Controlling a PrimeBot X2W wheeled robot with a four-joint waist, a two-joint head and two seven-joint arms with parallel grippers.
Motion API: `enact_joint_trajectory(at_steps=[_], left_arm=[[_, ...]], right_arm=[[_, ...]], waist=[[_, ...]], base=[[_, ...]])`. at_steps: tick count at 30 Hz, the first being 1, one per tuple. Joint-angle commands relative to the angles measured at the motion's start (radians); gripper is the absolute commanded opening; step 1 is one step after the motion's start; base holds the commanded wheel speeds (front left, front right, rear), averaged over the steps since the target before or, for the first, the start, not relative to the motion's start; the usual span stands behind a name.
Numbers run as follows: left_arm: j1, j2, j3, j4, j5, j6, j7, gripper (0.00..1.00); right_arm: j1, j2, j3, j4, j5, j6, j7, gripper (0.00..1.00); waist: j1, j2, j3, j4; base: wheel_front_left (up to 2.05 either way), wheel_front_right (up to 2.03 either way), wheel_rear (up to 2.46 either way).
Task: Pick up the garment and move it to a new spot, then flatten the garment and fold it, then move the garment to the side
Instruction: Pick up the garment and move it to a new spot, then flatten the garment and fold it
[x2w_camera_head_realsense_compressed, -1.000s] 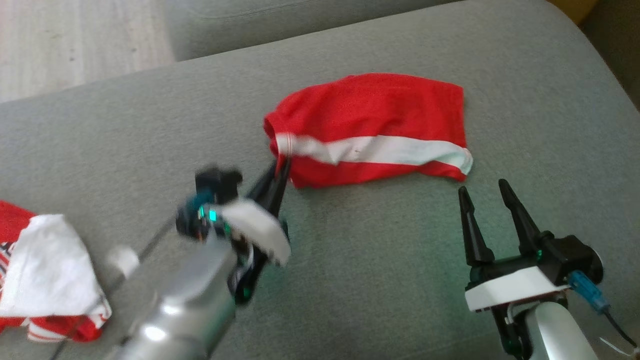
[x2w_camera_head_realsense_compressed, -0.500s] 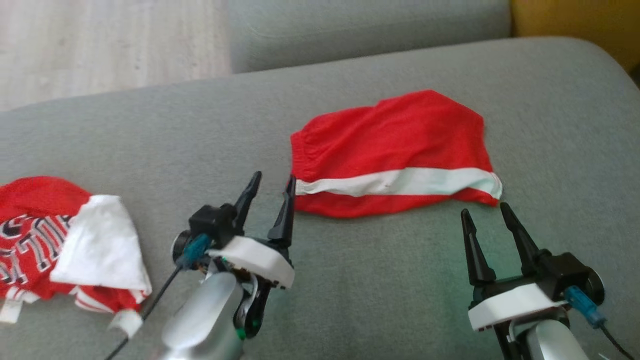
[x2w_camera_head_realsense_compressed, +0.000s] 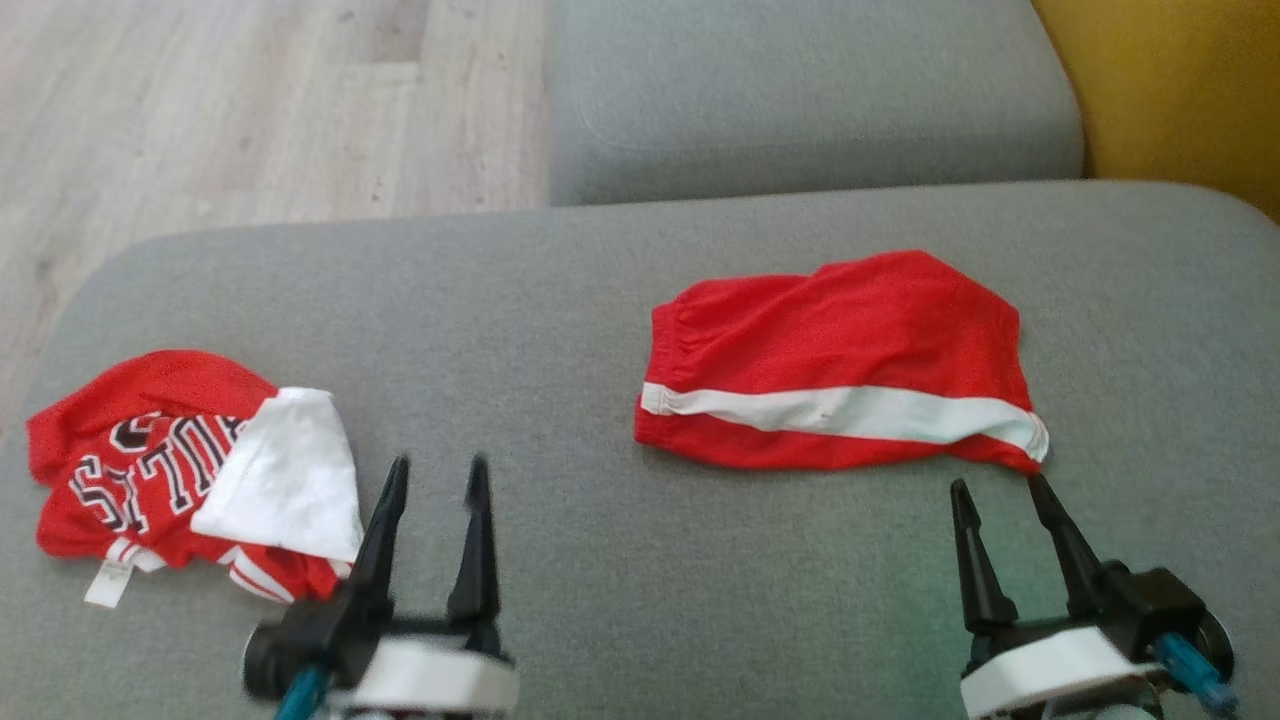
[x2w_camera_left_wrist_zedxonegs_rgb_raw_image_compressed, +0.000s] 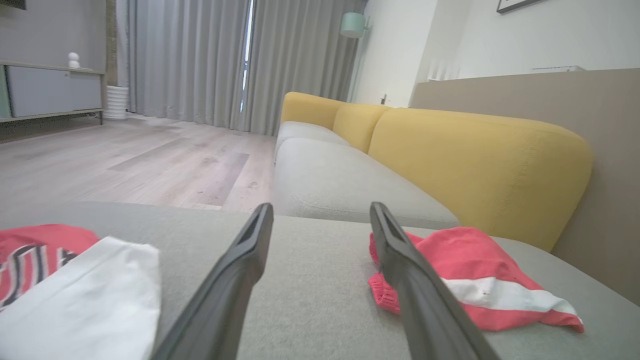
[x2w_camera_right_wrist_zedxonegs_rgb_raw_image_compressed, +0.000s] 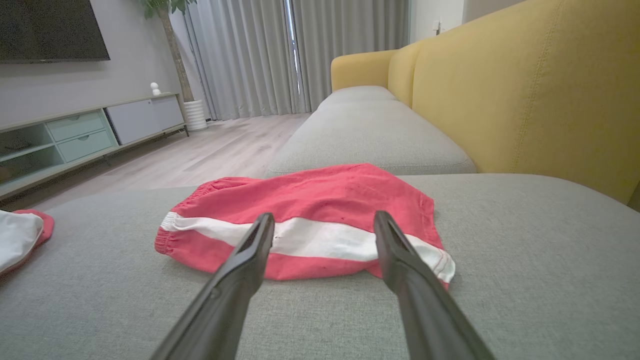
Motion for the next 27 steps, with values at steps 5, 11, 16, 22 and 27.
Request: enact_joint_trajectory(at_steps=[5, 11, 16, 22, 27], left_arm=[[0.09, -0.004, 0.073, -0.133, 0.054, 0.034, -0.009, 1.0], [0.211, -0.004, 0.095, -0.233, 0.156, 0.071, -0.009, 1.0], [0.249, -0.004, 0.079, -0.261, 0.2, 0.122, -0.009, 1.0], [0.25, -0.004, 0.059, -0.247, 0.2, 0.127, -0.009, 1.0], [0.244, -0.004, 0.058, -0.24, 0.202, 0.126, -0.009, 1.0]], right_arm=[[0.012, -0.003, 0.017, -0.069, 0.007, -0.001, -0.006, 1.0], [0.063, -0.003, 0.039, -0.107, 0.008, -0.001, -0.006, 1.0], [0.096, -0.003, 0.041, -0.118, 0.006, -0.001, -0.006, 1.0], [0.097, -0.003, 0.026, -0.121, 0.007, -0.001, -0.006, 1.0], [0.094, -0.003, 0.017, -0.124, 0.001, -0.001, -0.006, 1.0]], waist=[[0.0002, 0.0, -0.038, 0.027], [0.0002, 0.0, -0.067, 0.045], [0.0002, 0.0, -0.073, 0.063], [0.0002, 0.0, -0.071, 0.073], [0.0002, 0.0, -0.067, 0.077]], base=[[0.0, 0.0, 0.0], [0.0, 0.0, 0.0], [0.0, 0.0, 0.0], [0.0, 0.0, 0.0], [0.0, 0.0, 0.0]])
